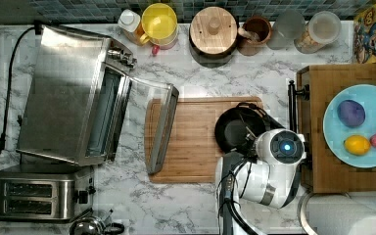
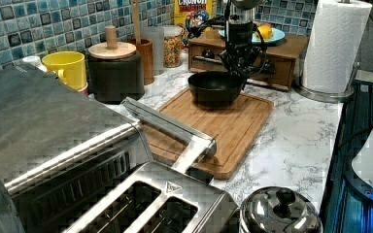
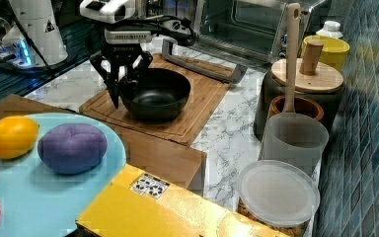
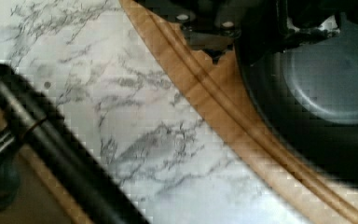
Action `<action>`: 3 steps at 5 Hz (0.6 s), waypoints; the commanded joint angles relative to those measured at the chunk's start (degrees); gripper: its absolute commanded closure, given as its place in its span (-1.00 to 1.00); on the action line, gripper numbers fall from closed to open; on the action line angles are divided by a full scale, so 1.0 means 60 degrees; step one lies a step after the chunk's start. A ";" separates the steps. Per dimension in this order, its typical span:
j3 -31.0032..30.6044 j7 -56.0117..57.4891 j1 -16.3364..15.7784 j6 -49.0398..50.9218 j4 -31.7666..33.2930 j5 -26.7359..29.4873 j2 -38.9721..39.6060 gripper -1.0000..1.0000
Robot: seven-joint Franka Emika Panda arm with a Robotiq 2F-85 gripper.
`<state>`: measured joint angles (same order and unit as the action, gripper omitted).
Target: Pick up the bowl.
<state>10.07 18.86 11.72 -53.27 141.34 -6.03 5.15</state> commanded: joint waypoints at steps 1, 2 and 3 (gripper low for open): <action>-0.0109 -0.0387 -0.0119 0.0273 -0.0163 0.0012 -0.0086 1.00; -0.0118 -0.0421 -0.0121 0.0443 -0.0164 0.0113 -0.0268 1.00; -0.0184 -0.0221 0.0019 0.0617 -0.0116 0.0555 -0.1228 1.00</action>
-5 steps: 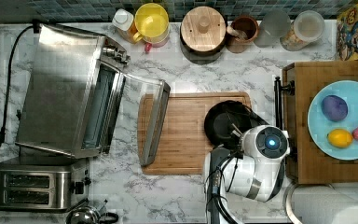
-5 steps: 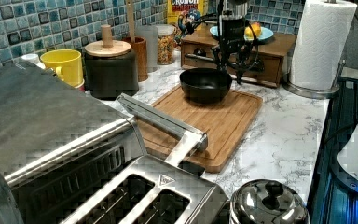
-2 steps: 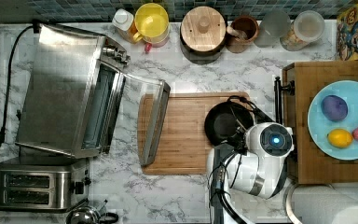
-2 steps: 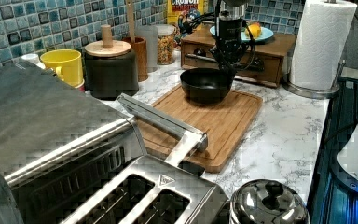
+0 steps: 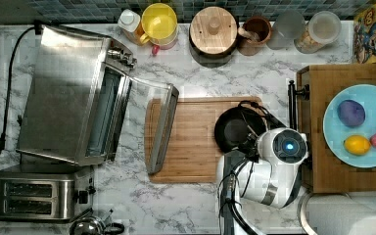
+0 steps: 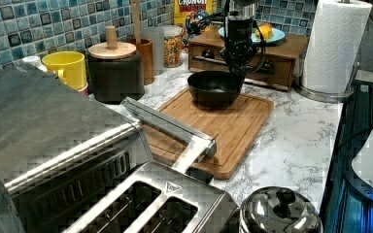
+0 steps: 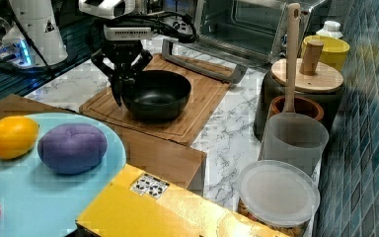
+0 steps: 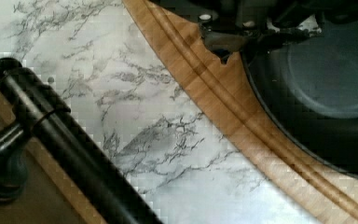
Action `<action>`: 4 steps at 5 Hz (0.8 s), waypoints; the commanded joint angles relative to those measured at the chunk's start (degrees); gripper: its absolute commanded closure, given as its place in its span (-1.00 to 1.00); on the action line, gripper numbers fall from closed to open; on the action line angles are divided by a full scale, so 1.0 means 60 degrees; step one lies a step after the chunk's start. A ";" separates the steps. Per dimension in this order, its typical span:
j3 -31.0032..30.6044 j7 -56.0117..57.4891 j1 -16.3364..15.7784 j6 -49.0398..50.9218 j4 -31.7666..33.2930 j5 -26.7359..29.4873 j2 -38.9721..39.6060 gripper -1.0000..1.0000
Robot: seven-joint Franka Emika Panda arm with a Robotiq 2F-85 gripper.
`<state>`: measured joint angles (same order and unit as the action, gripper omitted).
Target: Pick up the bowl.
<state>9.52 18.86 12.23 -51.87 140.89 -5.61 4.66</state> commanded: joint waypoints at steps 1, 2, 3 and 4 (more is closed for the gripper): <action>-0.0078 -0.0562 -0.0094 0.0949 -0.0504 0.0387 -0.1813 1.00; -0.0201 -0.0712 -0.0201 0.1700 -0.1343 0.0088 -0.1980 1.00; -0.0344 -0.0340 -0.0370 0.2635 -0.2321 0.0302 -0.1950 1.00; -0.0549 0.0448 -0.0644 0.3439 -0.2949 0.0939 -0.2178 1.00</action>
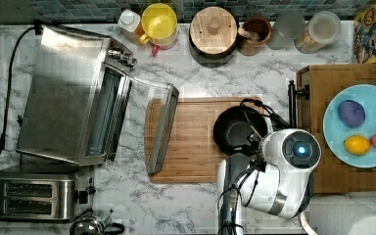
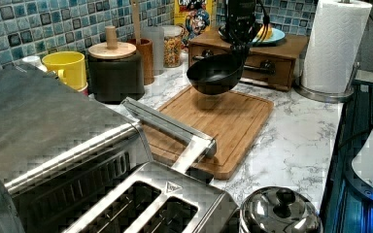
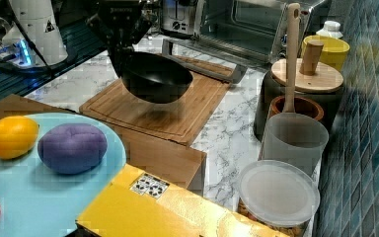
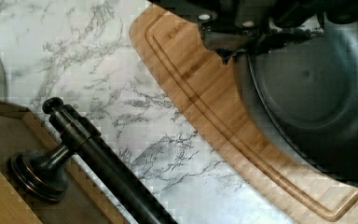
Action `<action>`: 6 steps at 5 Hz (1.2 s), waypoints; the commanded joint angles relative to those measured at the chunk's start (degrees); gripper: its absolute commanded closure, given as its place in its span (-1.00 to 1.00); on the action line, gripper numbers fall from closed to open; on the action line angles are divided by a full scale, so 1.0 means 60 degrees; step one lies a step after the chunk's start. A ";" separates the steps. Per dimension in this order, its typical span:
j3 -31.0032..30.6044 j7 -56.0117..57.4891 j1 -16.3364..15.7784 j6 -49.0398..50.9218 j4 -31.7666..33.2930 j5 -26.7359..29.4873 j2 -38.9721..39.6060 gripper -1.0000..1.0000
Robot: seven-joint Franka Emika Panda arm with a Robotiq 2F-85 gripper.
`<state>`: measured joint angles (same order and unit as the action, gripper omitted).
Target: Pick up the bowl.
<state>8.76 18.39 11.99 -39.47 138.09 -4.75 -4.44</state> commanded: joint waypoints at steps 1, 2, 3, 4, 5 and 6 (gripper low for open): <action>-0.0950 0.0791 -0.1053 0.1758 -0.2581 0.0597 -0.0998 1.00; -0.1221 0.0798 -0.1393 0.1694 -0.2327 0.0542 -0.1415 1.00; -0.1458 0.1080 -0.1480 0.1829 -0.2278 0.0696 -0.1608 1.00; -0.1353 0.0837 -0.1332 0.1943 -0.2430 0.0824 -0.1677 1.00; -0.0905 0.0961 -0.1202 0.2250 -0.2695 0.1227 -0.1790 1.00; -0.0832 0.0945 -0.1282 0.2250 -0.2695 0.1204 -0.1790 1.00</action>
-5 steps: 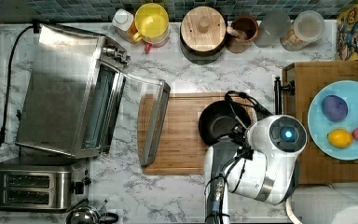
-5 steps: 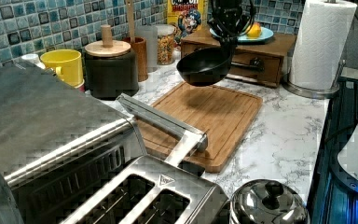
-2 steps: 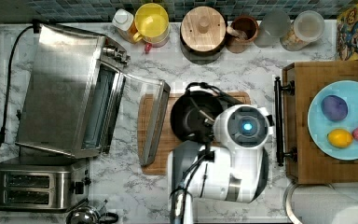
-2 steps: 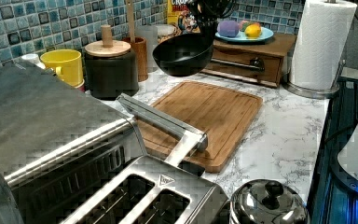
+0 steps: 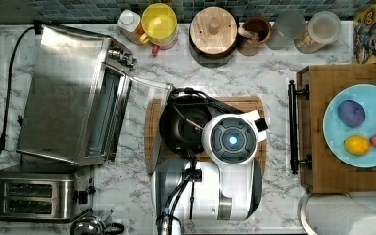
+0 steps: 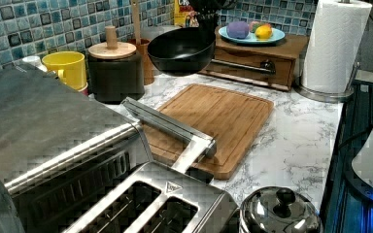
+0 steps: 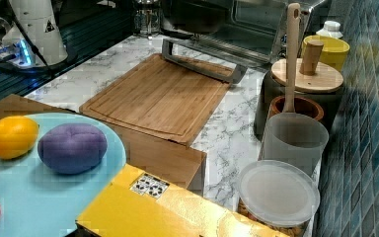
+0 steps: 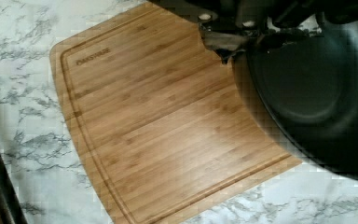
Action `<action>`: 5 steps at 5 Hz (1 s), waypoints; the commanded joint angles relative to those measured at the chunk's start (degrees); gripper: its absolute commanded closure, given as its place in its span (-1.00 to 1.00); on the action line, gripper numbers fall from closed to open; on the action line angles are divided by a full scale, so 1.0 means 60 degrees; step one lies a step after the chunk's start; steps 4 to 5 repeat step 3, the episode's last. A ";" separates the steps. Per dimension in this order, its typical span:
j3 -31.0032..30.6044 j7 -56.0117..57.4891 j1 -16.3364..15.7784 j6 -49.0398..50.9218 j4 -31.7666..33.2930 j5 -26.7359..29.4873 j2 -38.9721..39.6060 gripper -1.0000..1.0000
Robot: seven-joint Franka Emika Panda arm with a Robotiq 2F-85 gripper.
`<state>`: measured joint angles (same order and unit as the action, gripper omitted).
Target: Pick up the bowl.
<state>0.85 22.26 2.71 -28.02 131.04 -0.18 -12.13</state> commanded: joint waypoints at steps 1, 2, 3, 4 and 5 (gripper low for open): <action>0.0471 0.0305 0.0279 0.0340 -0.1523 0.0448 -0.0506 1.00; 0.0555 0.0285 0.0187 0.0339 -0.1520 0.0422 -0.0508 1.00; 0.0585 0.0277 0.0153 0.0339 -0.1520 0.0412 -0.0510 1.00; 0.0585 0.0277 0.0153 0.0339 -0.1520 0.0412 -0.0510 1.00; 0.0585 0.0277 0.0153 0.0339 -0.1520 0.0412 -0.0510 1.00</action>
